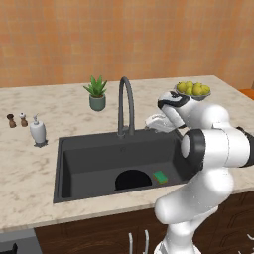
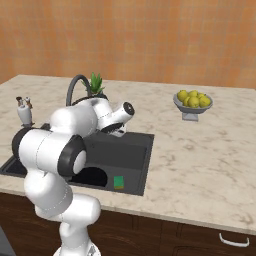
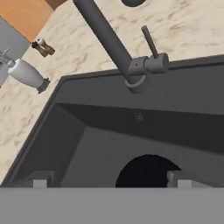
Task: Pick the pan and sponge and place them into the sink. Then turn on the water.
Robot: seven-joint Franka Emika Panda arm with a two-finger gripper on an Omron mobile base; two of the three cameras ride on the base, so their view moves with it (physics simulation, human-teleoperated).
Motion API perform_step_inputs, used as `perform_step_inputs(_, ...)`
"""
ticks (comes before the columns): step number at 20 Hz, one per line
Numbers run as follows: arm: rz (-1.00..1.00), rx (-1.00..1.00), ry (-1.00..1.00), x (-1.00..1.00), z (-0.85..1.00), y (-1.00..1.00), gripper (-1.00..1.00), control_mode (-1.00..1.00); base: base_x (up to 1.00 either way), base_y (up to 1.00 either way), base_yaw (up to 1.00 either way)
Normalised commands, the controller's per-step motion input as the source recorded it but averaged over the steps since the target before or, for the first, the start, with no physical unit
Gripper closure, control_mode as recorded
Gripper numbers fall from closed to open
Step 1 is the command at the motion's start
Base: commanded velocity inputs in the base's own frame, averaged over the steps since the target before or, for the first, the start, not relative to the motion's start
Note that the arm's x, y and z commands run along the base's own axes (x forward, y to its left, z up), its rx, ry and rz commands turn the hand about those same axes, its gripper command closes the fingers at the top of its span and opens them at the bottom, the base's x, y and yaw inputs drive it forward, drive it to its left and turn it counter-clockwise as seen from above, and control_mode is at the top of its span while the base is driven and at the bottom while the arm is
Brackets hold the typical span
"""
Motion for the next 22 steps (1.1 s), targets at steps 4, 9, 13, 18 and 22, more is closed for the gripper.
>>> perform_step_inputs(4, 0.00, 0.04, 0.00, 0.44, -0.03, 0.17, -1.00, -1.00, 0.00, 0.00, 0.00)
perform_step_inputs(9, 0.00, 0.01, 0.00, 0.38, -0.08, 0.28, -1.00, -1.00, 0.00, 0.00, 0.00)
perform_step_inputs(13, 0.00, 0.02, 0.00, 0.41, -0.26, 0.18, -1.00, -1.00, 0.00, 0.00, 0.00)
perform_step_inputs(18, 0.00, 0.05, 0.00, 0.51, -0.24, 0.04, -1.00, -1.00, 0.00, 0.00, 0.00)
perform_step_inputs(22, 0.00, 0.06, 0.00, 0.48, -0.19, 0.00, -1.00, -1.00, 0.00, 0.00, 0.00)
